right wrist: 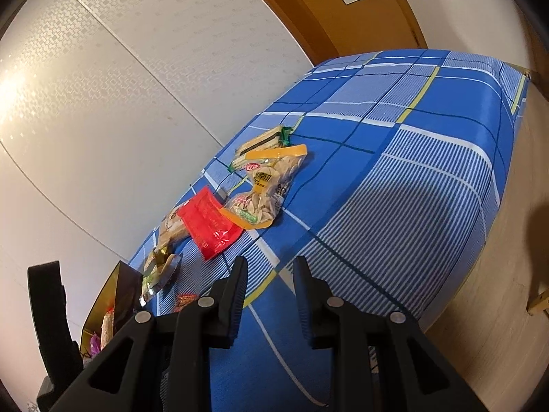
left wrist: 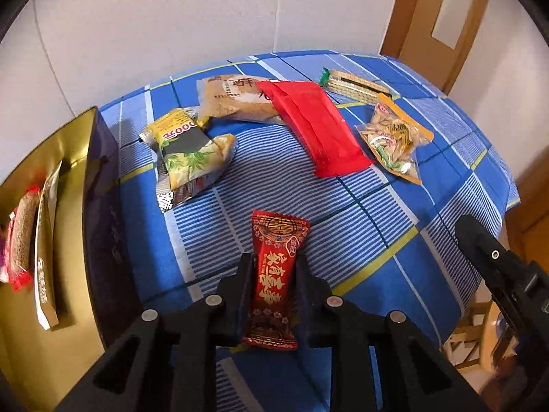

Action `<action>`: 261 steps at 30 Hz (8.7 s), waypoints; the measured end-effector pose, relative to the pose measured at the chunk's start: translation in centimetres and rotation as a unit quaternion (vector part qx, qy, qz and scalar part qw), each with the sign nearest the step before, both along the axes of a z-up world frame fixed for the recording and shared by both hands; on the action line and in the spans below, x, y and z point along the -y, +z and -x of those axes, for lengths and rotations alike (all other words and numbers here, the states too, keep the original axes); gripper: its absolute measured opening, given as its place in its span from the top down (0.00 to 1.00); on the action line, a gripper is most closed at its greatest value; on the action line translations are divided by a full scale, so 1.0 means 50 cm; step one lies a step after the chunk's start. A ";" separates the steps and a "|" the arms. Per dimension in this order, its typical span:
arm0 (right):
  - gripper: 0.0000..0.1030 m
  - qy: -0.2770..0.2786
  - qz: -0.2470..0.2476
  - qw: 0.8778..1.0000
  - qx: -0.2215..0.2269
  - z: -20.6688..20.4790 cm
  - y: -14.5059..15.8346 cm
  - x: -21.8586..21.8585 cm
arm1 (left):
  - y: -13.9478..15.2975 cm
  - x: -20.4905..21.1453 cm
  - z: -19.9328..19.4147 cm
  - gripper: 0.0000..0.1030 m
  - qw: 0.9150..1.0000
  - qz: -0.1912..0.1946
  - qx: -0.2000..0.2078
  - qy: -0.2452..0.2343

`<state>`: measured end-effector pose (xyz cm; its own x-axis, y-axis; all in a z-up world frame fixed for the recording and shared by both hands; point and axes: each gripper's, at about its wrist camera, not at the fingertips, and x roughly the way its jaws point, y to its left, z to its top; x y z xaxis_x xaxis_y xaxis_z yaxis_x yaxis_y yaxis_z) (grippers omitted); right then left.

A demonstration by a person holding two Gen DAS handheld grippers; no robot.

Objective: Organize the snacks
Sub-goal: 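Reach the left gripper to the red packet and grasp it, then grasp the clear peanut bag with orange top with the right gripper, then carry the small red candy packet into the gold tray and open the left gripper, then carry the peanut bag over the gold tray and open the right gripper, then grasp the large red packet on the bed with the right gripper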

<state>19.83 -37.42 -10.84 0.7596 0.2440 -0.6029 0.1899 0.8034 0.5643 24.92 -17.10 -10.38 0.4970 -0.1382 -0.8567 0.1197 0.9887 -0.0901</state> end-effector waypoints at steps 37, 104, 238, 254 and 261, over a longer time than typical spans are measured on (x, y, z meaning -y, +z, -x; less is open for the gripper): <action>0.67 0.028 0.125 0.991 -0.043 -0.146 -0.018 -0.025 | 0.001 -0.010 0.002 0.77 1.000 0.020 0.002 -0.003; 0.67 0.031 0.098 0.994 -0.035 -0.034 -0.023 -0.036 | 0.024 -0.407 -0.161 0.78 0.984 0.088 -0.028 0.152; 0.58 0.157 0.144 0.973 -0.089 -0.072 0.022 -0.212 | 0.126 -0.334 0.268 0.23 0.998 0.038 0.019 0.044; 0.39 0.195 0.185 0.961 -0.064 -0.343 0.010 -0.210 | 0.157 -0.251 0.160 0.20 0.998 0.057 0.021 0.032; 0.46 0.193 0.156 0.968 -0.045 -0.317 -0.013 -0.191 | 0.167 -0.229 0.127 0.20 0.997 0.062 0.026 0.028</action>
<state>35.66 -27.86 -11.46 0.5891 0.2956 -0.7520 -0.1221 0.9526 0.2787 18.56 -5.63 -2.01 0.5510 -0.2117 -0.8072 0.0721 0.9757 -0.2067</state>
